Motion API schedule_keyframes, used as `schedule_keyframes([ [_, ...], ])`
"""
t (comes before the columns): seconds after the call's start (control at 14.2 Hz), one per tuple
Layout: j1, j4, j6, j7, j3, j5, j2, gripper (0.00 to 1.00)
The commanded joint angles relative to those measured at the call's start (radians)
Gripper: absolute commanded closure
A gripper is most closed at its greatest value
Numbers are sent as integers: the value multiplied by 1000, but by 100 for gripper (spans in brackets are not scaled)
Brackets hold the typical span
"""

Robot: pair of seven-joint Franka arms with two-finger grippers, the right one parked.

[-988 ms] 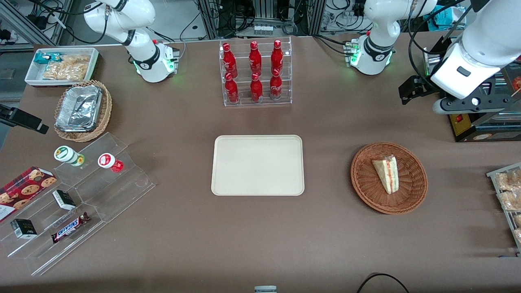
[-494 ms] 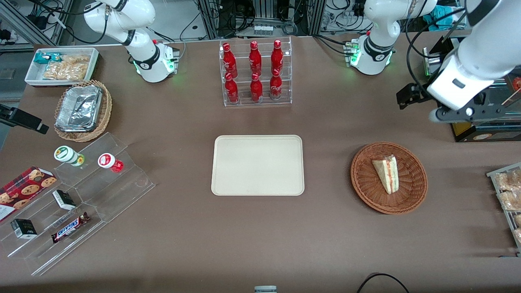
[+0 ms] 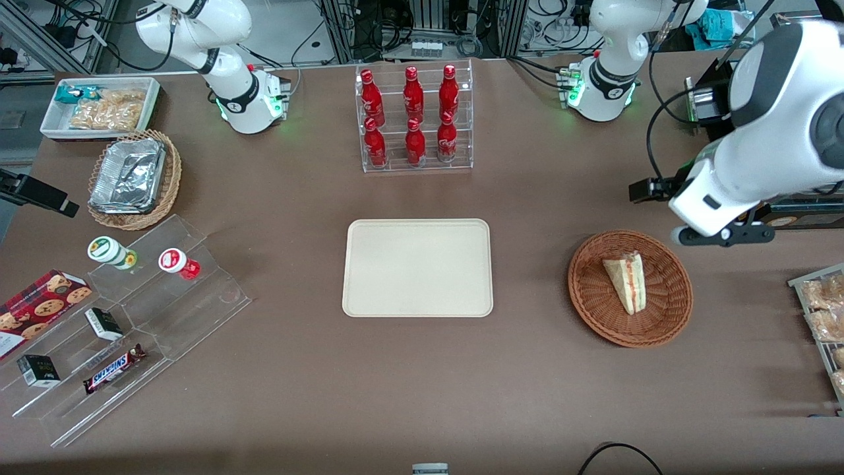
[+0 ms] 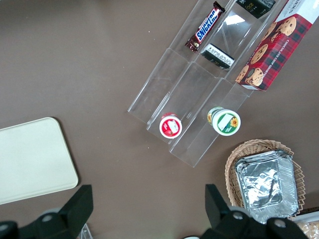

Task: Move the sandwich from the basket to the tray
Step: 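Move the left gripper over the sandwich in the wicker basket and lower it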

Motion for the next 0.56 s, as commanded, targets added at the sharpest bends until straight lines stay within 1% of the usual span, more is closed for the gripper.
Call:
schedule_keyframes([
  [0.0, 38, -221, 249, -115, 0, 16, -22, 0],
  [0.21, 52, -459, 585, -200, 41, 16, -25, 0],
  [0.28, 53, -513, 673, -223, 50, 16, -19, 0],
  [0.49, 53, -571, 771, -226, 79, 16, 5, 0],
])
